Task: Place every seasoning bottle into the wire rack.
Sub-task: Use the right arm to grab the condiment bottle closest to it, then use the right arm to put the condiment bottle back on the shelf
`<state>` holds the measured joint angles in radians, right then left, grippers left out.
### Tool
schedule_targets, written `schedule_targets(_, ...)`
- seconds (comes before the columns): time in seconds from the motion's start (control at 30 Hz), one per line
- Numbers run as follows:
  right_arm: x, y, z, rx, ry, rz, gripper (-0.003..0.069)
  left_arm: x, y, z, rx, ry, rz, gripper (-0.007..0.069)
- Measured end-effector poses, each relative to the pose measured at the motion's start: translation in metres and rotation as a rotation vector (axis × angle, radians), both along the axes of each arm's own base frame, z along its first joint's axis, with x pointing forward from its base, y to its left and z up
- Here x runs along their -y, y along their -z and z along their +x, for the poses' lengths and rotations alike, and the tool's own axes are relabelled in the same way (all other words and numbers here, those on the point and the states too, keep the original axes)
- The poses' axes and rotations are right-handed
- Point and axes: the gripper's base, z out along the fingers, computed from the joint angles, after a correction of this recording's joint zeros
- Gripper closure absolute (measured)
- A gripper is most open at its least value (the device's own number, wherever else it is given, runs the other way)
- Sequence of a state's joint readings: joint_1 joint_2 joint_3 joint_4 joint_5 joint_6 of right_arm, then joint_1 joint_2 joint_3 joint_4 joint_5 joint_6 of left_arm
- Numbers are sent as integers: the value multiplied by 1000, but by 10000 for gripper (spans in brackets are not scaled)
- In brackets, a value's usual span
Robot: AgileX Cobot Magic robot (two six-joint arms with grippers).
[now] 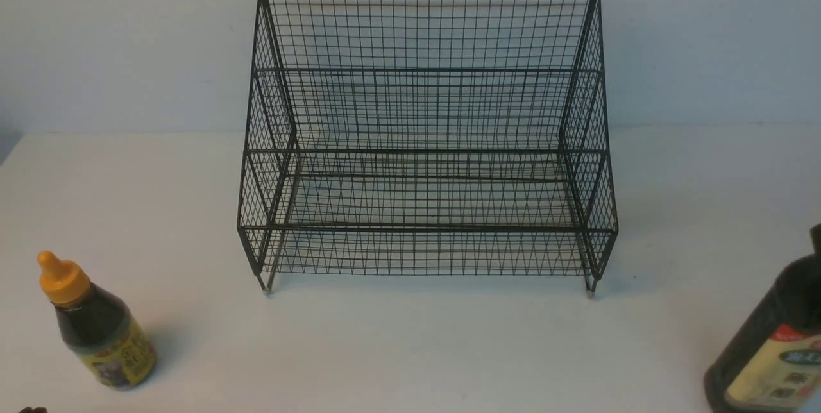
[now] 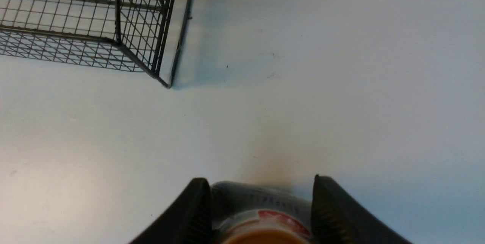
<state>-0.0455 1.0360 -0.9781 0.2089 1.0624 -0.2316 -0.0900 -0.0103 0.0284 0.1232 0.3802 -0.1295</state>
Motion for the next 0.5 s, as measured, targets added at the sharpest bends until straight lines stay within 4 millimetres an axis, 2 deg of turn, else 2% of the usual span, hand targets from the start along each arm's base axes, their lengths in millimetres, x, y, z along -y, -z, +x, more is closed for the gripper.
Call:
schedule_targets(0.17,-2,-63,-4,135,-19,0,340,0,0,0,0,0,0,629)
schedule_targets(0.33,-6,-103,-7,265,-44,27,340,0,0,0,0,0,0,629)
schedule_targets(0.37,-8,-115,-5,312,-62,41,340,0,0,0,0,0,0,629)
schedule_targets(0.5,-14,-136,15,379,-107,105,340,0,0,0,0,0,0,629)
